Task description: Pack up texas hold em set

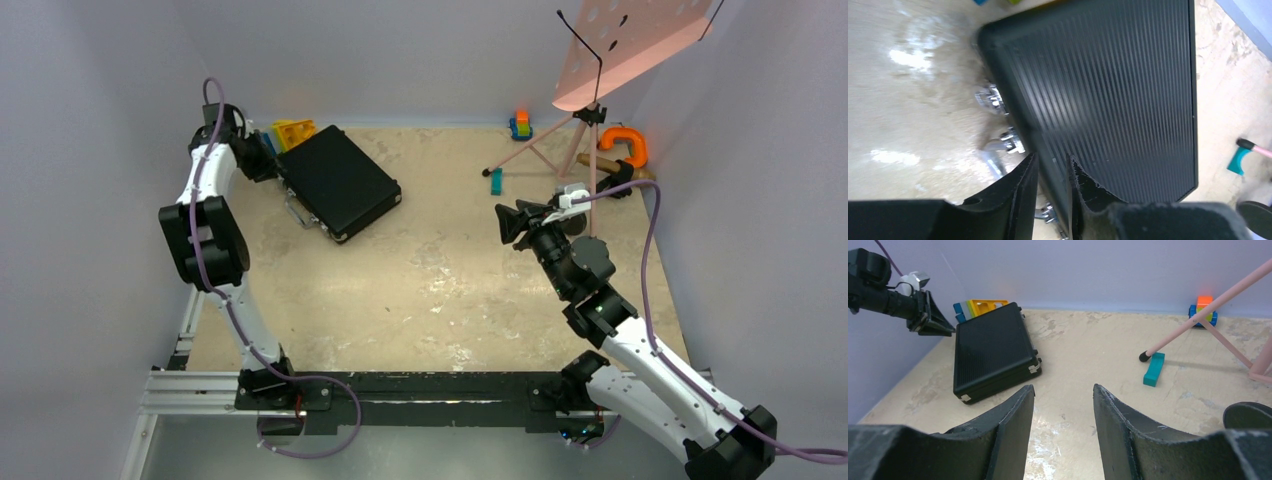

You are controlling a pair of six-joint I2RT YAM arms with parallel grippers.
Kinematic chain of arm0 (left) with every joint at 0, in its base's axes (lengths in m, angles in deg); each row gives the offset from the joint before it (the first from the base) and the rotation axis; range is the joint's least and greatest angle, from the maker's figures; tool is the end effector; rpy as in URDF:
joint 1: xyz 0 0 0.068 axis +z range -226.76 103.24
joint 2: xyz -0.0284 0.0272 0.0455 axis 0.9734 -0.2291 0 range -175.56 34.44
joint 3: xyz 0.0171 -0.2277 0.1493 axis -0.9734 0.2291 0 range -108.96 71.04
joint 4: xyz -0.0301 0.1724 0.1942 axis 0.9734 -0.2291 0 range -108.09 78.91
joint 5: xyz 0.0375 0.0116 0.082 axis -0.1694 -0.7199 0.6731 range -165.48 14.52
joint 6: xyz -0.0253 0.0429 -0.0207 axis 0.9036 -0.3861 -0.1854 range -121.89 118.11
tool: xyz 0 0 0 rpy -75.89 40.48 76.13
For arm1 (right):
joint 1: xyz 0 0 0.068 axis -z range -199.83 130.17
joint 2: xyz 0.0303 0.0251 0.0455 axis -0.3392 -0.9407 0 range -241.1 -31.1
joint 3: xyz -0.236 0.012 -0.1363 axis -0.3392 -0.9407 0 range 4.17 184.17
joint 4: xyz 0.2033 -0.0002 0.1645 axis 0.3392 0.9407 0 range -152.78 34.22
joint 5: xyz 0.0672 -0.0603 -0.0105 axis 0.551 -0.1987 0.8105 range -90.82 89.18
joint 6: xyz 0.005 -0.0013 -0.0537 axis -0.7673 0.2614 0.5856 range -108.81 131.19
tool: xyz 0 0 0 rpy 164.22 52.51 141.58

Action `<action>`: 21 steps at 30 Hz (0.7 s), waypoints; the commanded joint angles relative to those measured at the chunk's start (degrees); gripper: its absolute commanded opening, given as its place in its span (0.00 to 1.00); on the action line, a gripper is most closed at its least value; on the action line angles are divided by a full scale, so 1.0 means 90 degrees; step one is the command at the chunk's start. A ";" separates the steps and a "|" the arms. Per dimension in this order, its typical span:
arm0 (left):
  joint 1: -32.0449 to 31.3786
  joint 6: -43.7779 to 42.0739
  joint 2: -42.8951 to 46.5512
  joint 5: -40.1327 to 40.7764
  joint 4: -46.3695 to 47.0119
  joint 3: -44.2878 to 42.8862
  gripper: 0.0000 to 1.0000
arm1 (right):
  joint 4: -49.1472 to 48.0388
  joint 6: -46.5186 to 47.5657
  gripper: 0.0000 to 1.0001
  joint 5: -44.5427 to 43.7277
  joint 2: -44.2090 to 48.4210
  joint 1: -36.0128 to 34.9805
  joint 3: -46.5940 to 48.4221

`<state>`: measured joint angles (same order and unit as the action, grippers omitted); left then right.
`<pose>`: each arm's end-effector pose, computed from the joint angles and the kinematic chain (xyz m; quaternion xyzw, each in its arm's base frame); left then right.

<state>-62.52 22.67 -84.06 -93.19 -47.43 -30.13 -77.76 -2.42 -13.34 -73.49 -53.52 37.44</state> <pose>0.4500 0.1031 0.2428 -0.2665 0.9015 -0.1734 0.2936 0.1580 0.0960 0.3230 -0.0364 0.6700 0.2291 0.7052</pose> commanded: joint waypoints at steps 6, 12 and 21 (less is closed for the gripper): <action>-0.0264 0.0404 -0.0652 -0.0318 -0.0075 -0.0771 0.23 | -0.0288 0.0085 0.51 -0.0093 -0.0062 0.0024 0.0004; -0.0267 0.0367 -0.1369 0.0484 -0.1635 -0.1570 0.15 | -0.0298 0.0085 0.51 -0.0085 -0.0065 0.0026 -0.0001; -0.0292 0.0259 -0.1765 0.0643 -0.2179 -0.1860 0.11 | -0.0289 0.0078 0.51 -0.0089 -0.0017 0.0032 0.0006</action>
<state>-65.23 25.69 -95.69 -91.71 -58.27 -44.81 -77.79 -2.42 -13.36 -74.21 -53.52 37.42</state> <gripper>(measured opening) 0.121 0.513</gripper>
